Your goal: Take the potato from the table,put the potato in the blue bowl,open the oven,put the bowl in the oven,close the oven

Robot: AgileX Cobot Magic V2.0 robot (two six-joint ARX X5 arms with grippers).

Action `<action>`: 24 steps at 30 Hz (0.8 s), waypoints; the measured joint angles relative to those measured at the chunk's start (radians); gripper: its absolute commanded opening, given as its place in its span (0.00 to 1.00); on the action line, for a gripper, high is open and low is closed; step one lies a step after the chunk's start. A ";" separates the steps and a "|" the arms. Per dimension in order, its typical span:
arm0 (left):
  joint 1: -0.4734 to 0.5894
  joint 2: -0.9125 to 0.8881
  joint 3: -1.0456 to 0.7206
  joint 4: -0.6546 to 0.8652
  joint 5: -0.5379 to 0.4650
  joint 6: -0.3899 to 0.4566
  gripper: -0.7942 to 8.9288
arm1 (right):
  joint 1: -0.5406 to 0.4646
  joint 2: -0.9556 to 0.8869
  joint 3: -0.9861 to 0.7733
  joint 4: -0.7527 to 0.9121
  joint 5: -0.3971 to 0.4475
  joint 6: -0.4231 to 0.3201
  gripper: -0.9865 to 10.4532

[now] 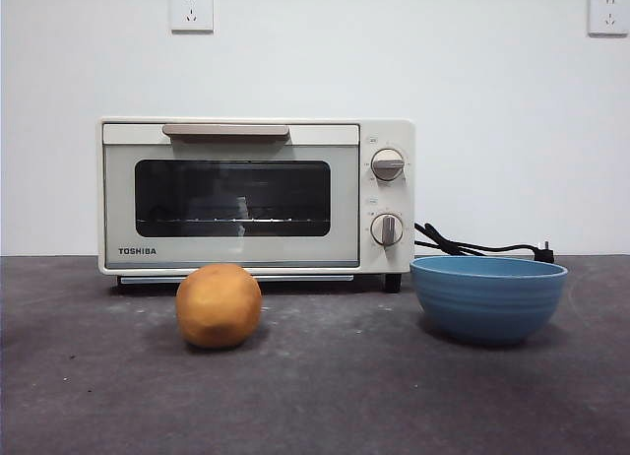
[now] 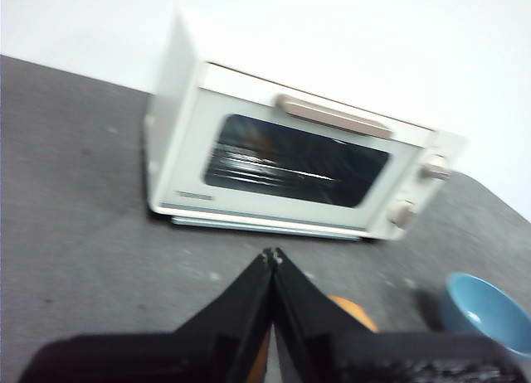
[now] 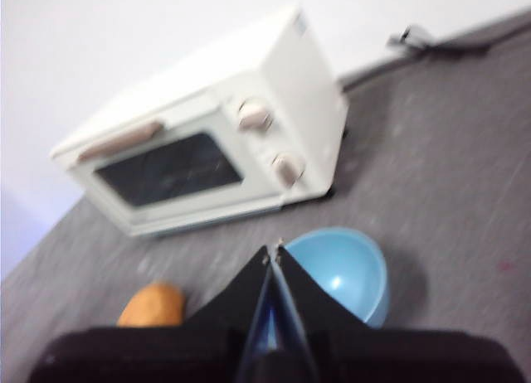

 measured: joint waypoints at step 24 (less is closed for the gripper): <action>-0.009 0.426 0.525 -0.476 0.353 0.302 0.07 | 0.214 0.567 0.622 -0.582 -0.276 -0.417 0.10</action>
